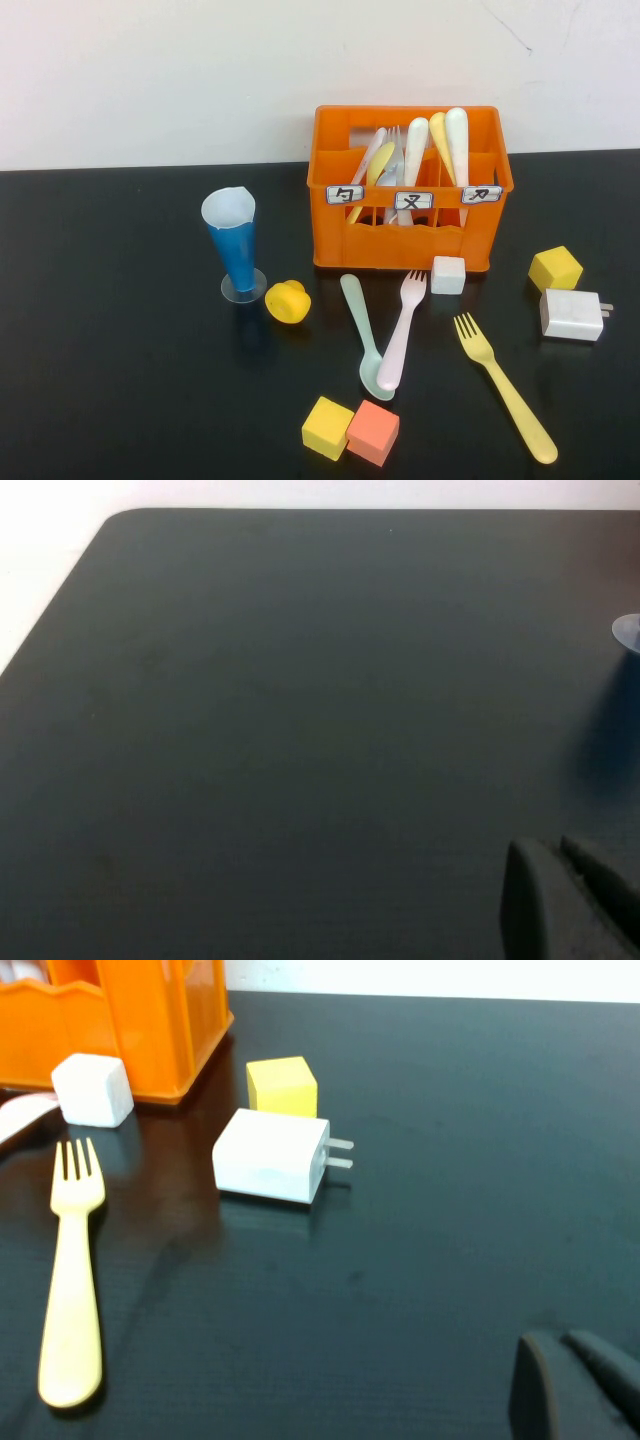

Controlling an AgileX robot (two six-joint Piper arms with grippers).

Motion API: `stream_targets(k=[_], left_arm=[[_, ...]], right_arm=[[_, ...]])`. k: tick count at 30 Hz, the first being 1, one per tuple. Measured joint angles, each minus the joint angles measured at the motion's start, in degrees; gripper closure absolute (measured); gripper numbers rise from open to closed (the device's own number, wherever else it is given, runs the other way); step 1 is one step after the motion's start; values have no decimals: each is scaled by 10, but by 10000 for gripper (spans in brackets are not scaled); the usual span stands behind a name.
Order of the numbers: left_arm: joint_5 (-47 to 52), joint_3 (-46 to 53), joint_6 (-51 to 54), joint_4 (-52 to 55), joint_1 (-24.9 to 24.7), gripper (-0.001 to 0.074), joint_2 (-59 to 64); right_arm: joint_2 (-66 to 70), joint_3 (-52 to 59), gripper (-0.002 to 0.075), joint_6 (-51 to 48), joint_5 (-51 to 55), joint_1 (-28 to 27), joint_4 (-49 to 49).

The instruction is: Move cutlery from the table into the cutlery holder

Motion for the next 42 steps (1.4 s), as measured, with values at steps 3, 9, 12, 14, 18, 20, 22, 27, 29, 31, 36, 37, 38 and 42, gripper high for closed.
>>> stream_targets(k=[3, 9, 12, 14, 18, 20, 22, 27, 29, 31, 36, 37, 38, 42], left_arm=[[0, 0, 0, 0, 0, 736, 0], [0, 0, 0, 0, 0, 736, 0], [0, 0, 0, 0, 0, 736, 0], [0, 0, 0, 0, 0, 736, 0], [0, 0, 0, 0, 0, 736, 0], [0, 0, 0, 0, 0, 736, 0], [0, 0, 0, 0, 0, 736, 0], [0, 0, 0, -5, 0, 736, 0], [0, 0, 0, -11, 0, 736, 0], [0, 0, 0, -14, 0, 736, 0], [0, 0, 0, -15, 0, 736, 0], [0, 0, 0, -15, 0, 736, 0], [0, 0, 0, -15, 0, 736, 0], [0, 0, 0, -15, 0, 736, 0]], right_arm=[[0, 0, 729, 0, 0, 0, 0], [0, 0, 729, 0, 0, 0, 0], [0, 0, 729, 0, 0, 0, 0], [0, 0, 729, 0, 0, 0, 0], [0, 0, 729, 0, 0, 0, 0], [0, 0, 729, 0, 0, 0, 0], [0, 0, 729, 0, 0, 0, 0], [0, 0, 729, 0, 0, 0, 0], [0, 0, 729, 0, 0, 0, 0], [0, 0, 729, 0, 0, 0, 0], [0, 0, 729, 0, 0, 0, 0], [0, 0, 729, 0, 0, 0, 0], [0, 0, 729, 0, 0, 0, 0], [0, 0, 729, 0, 0, 0, 0]])
